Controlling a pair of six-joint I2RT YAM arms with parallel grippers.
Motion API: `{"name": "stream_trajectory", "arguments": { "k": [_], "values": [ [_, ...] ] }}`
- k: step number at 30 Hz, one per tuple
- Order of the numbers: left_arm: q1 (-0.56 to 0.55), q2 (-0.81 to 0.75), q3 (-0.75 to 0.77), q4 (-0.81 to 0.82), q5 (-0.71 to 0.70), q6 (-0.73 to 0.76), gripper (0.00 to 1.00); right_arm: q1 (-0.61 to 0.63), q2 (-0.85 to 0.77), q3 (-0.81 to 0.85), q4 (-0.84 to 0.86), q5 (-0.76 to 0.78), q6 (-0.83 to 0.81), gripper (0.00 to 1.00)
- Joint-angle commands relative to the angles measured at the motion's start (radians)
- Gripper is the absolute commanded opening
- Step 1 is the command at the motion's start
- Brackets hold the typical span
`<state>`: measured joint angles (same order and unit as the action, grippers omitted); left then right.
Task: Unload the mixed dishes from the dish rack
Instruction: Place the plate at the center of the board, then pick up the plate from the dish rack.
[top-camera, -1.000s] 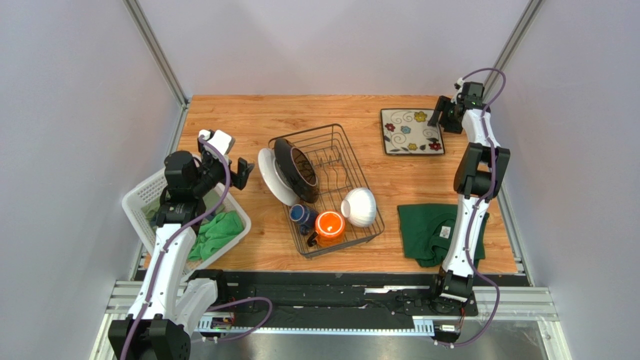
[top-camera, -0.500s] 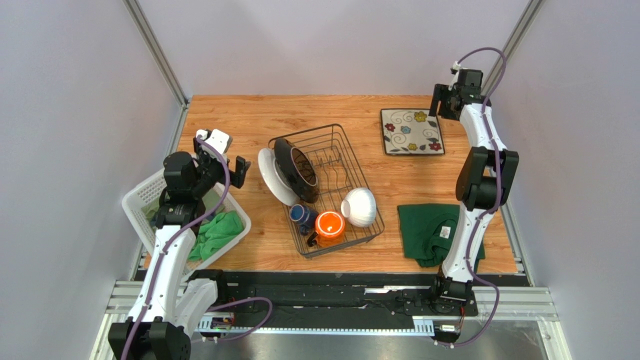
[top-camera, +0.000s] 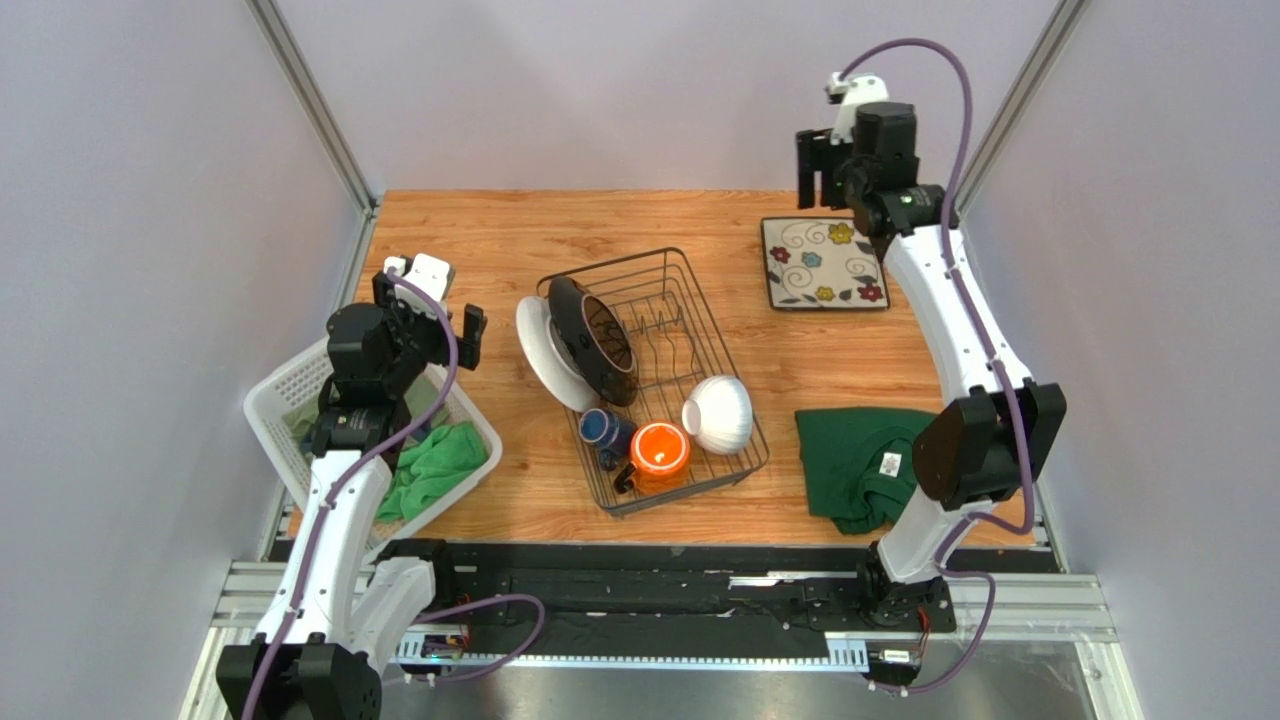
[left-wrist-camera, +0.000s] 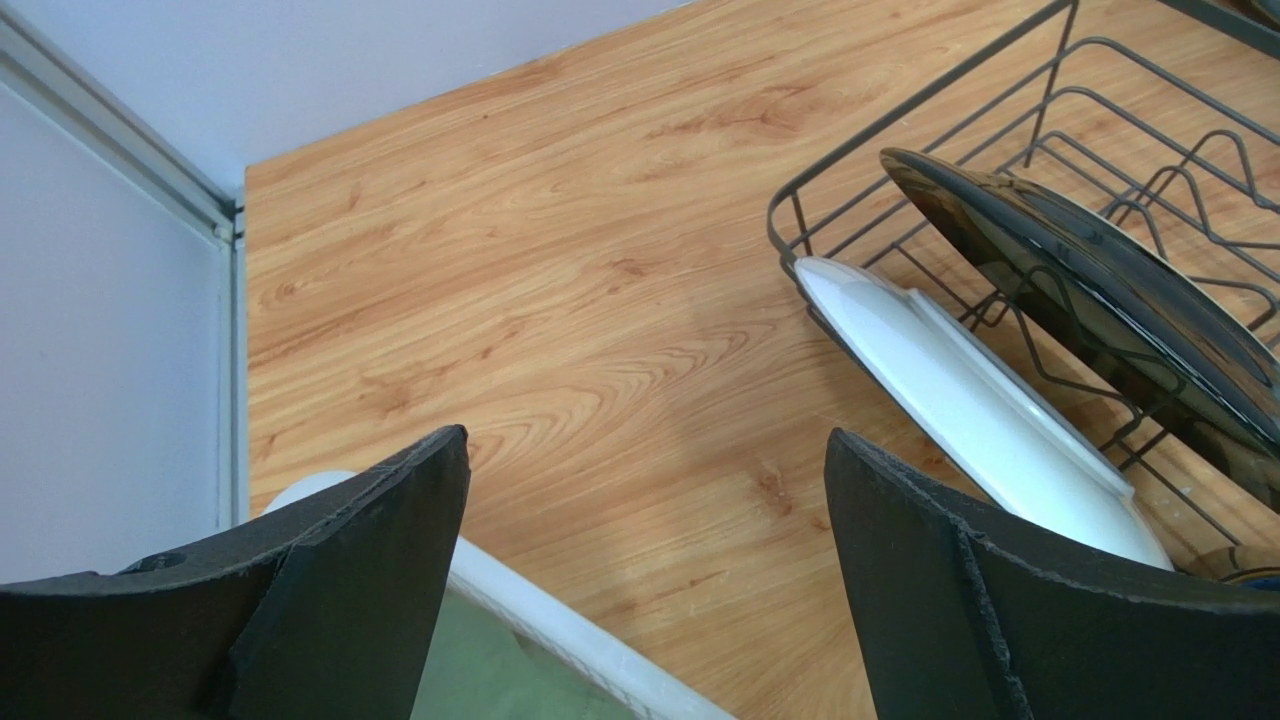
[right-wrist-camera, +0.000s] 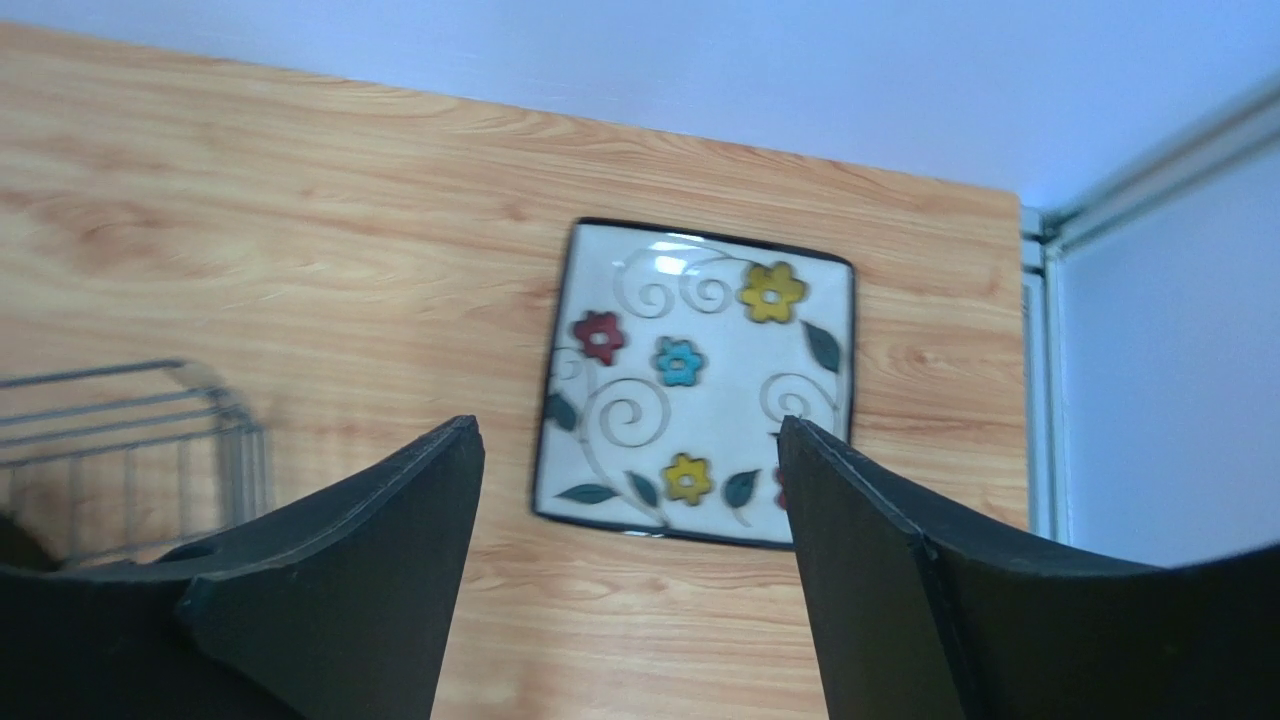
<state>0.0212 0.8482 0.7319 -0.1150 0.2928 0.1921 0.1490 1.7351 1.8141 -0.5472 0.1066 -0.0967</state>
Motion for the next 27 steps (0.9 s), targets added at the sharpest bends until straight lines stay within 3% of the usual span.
{"name": "stream_trajectory", "arguments": {
  "k": [1, 11, 27],
  "values": [
    [0.000, -0.008, 0.034, 0.035, -0.029, -0.020, 0.96, 0.136, -0.106, -0.027, -0.051, 0.109, -0.043, 0.77],
    [-0.001, -0.006, 0.038, 0.043, -0.099, -0.028, 0.96, 0.458, -0.167, -0.039, -0.118, 0.226, -0.066, 0.75],
    [0.000, 0.006, 0.021, 0.087, -0.162, -0.039, 0.96, 0.825, -0.132, -0.156, -0.126, 0.323, 0.008, 0.73]
  ]
}}
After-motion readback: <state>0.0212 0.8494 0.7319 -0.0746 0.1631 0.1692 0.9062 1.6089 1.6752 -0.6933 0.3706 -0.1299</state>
